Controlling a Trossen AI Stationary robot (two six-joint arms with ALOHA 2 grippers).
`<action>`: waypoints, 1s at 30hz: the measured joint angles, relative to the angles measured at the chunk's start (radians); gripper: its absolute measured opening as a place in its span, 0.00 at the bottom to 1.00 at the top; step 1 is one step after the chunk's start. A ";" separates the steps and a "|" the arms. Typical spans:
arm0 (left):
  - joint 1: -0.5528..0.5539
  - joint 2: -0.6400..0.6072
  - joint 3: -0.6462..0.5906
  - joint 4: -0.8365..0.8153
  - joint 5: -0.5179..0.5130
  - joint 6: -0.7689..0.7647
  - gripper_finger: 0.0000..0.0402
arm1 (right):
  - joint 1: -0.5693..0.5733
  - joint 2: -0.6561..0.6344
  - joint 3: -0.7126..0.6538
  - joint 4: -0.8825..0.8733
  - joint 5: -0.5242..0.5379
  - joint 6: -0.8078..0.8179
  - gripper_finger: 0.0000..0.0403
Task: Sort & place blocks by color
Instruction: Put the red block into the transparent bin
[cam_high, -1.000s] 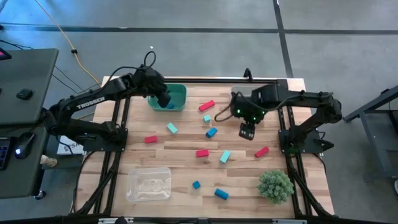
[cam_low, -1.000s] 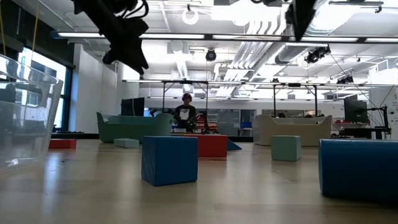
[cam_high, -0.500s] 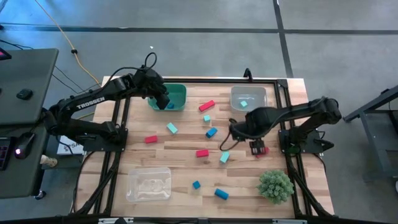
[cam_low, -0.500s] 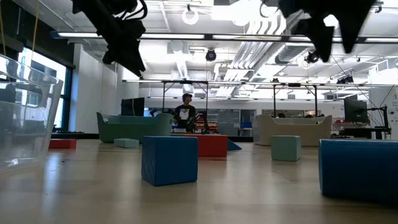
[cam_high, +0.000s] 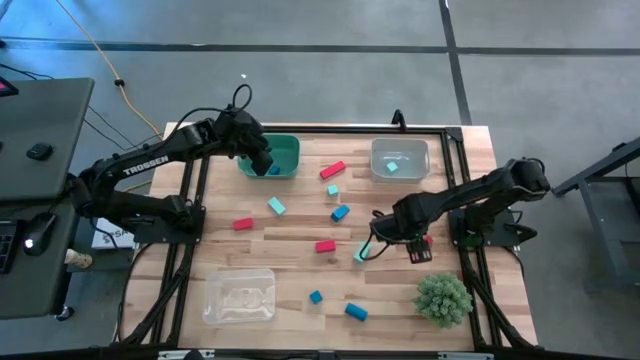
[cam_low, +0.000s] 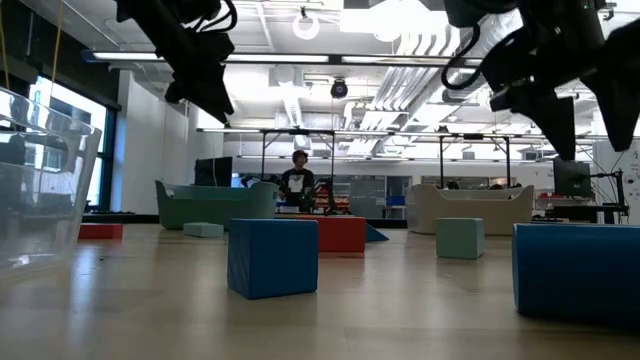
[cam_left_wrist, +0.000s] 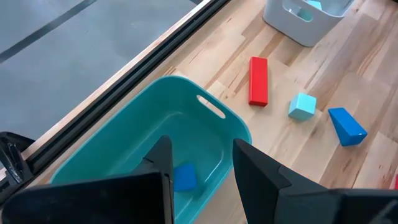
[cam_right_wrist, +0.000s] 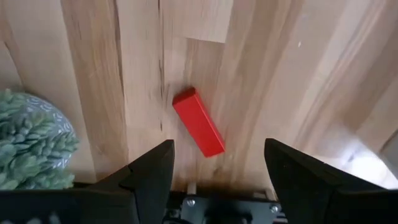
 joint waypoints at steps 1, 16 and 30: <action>0.000 0.000 0.000 0.002 0.000 0.000 0.22 | 0.001 0.000 -0.012 0.018 -0.006 0.000 0.60; 0.000 0.000 0.000 0.005 0.000 -0.004 0.22 | 0.046 0.000 -0.204 0.159 -0.081 0.000 0.60; 0.000 0.000 0.000 0.005 0.000 -0.004 0.22 | 0.067 0.020 -0.277 0.211 -0.005 0.010 0.60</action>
